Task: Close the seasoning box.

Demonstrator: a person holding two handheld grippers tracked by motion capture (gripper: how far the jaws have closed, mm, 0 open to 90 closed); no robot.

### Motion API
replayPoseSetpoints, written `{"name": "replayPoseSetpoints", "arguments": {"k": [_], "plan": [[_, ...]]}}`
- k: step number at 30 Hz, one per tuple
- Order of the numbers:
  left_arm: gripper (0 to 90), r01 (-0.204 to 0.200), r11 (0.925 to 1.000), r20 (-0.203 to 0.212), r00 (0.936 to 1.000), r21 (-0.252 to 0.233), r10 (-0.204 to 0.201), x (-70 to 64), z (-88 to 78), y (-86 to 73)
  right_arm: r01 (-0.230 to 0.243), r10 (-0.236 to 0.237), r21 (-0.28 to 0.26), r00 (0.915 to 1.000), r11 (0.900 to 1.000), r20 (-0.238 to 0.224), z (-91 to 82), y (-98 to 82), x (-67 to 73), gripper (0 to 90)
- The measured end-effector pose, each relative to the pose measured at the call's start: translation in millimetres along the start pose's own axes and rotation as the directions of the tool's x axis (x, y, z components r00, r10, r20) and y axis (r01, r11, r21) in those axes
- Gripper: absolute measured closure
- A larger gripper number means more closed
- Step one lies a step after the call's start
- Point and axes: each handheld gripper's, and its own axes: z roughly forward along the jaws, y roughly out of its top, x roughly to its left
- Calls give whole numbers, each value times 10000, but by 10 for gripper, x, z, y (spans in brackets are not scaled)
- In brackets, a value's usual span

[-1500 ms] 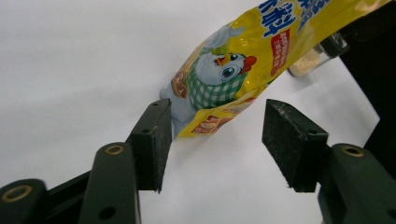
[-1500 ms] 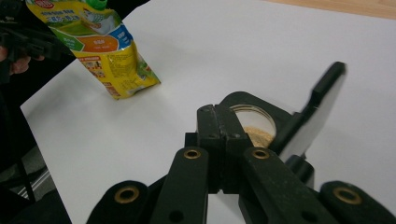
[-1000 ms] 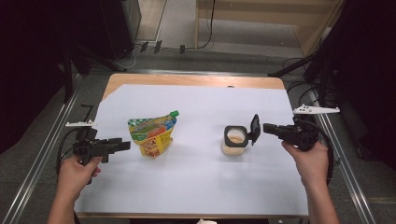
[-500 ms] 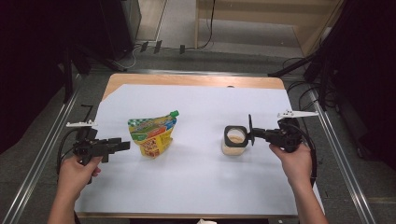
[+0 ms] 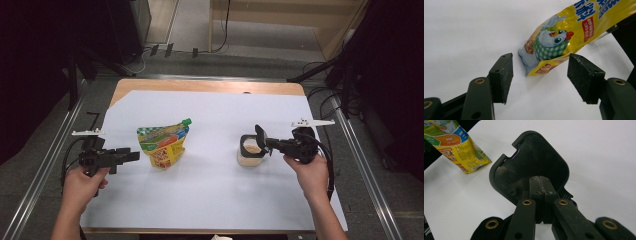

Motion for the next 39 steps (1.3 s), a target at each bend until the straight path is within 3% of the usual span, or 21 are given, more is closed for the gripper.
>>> {"name": "replayPoseSetpoints", "arguments": {"k": [26, 33, 39], "plan": [[381, 1, 10000, 49, 10000, 54, -1, 4, 19, -1, 482, -470, 621, 9987, 9969, -212, 258, -37, 111, 900], [379, -4, 9999, 38, 10000, 107, 4, 11, 29, 2, 458, -453, 458, 9989, 9979, -122, 208, -31, 74, 900], [382, -93, 9998, -18, 10000, 150, 94, 9, 43, 4, 516, -519, 172, 9985, 9985, 151, 71, -38, -19, 800]]}}
